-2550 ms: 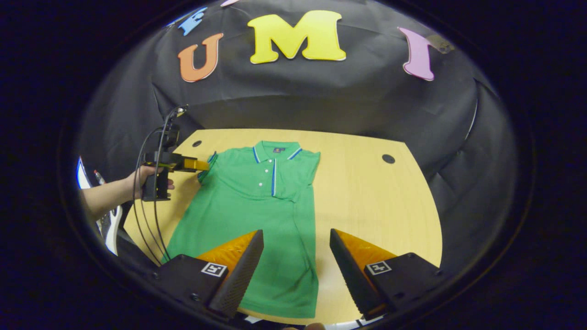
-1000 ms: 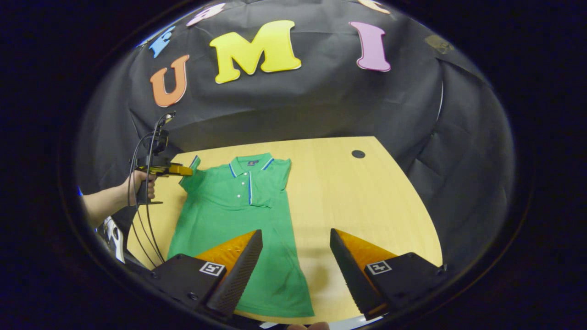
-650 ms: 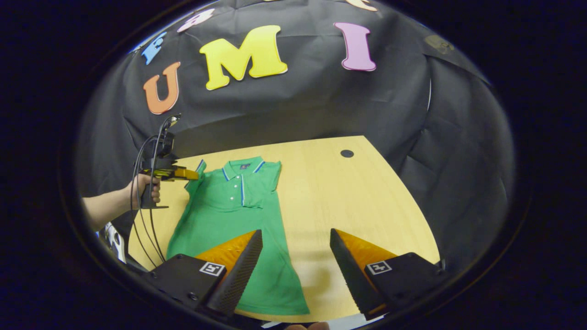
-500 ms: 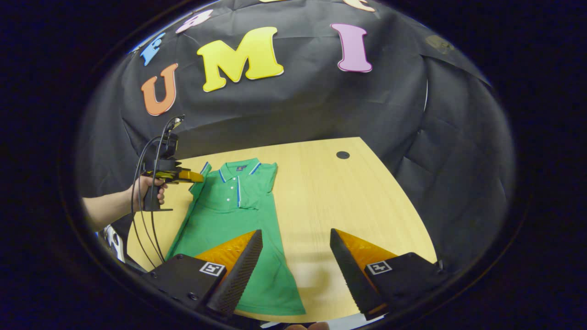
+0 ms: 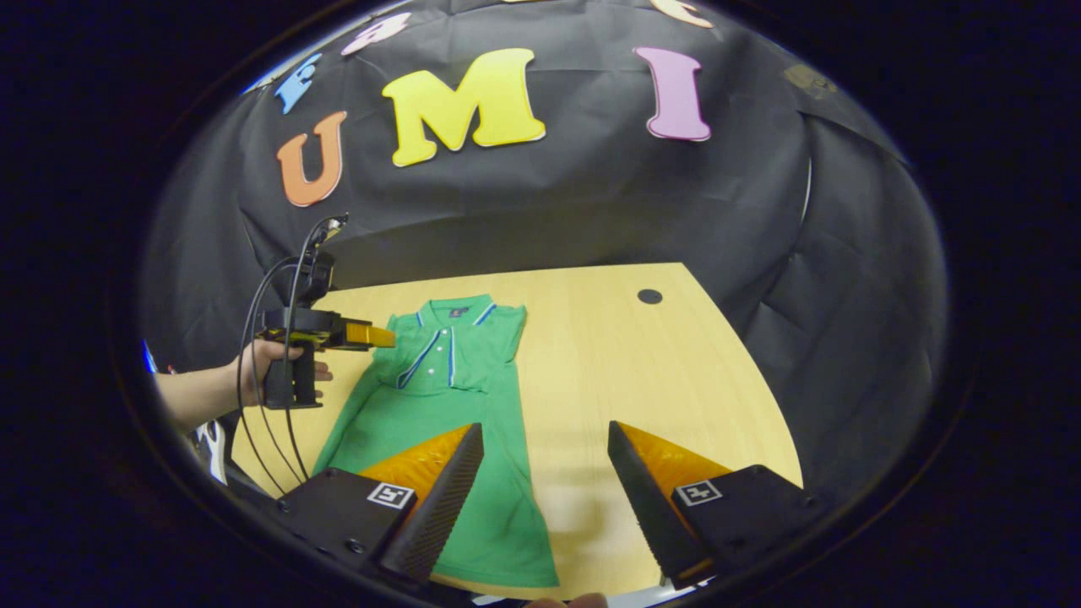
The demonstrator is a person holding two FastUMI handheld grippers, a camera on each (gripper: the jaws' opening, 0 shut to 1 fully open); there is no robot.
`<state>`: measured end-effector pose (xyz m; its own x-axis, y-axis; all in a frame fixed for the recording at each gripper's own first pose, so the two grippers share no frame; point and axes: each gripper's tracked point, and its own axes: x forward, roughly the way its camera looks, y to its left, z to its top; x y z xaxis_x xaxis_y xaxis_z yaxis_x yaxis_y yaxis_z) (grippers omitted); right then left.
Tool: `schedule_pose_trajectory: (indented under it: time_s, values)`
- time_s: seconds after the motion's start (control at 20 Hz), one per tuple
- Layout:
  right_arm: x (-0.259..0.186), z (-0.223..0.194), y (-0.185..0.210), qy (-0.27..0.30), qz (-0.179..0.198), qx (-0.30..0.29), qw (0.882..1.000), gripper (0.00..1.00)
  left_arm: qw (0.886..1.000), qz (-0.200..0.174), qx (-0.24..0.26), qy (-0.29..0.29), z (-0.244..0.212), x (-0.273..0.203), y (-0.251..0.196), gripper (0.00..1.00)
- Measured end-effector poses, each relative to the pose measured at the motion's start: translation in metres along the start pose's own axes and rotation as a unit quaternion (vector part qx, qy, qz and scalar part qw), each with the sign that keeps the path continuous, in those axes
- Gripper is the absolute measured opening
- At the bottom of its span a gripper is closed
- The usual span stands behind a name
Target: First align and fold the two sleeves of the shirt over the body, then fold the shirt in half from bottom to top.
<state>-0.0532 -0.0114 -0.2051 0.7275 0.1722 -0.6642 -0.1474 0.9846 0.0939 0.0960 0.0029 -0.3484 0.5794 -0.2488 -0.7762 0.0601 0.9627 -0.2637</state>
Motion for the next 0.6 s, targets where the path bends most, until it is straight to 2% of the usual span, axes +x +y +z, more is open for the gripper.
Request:
schedule_pose_trajectory:
  time_s: [0.1,0.25,0.3,0.4,0.6]
  values:
    - [0.003,0.004,0.003,-0.003,0.007,-0.013,1.0,0.96,1.0,-0.002,0.005,-0.012,-0.004,-0.019,-0.001,0.94]
    - [0.012,0.003,0.007,0.001,0.015,-0.044,0.999,0.92,0.999,-0.004,0.027,-0.033,-0.014,-0.055,0.0,0.96]
    - [0.015,0.004,0.009,0.0,0.018,-0.056,0.998,0.96,0.999,-0.001,0.036,-0.04,-0.019,-0.068,0.001,0.98]
    - [0.022,0.004,0.012,0.001,0.025,-0.076,0.997,0.96,0.997,0.004,0.053,-0.054,-0.027,-0.09,0.0,0.97]
    - [0.028,-0.019,0.015,0.032,0.052,-0.115,0.992,0.93,0.994,-0.002,0.087,-0.06,-0.065,-0.131,-0.002,0.98]
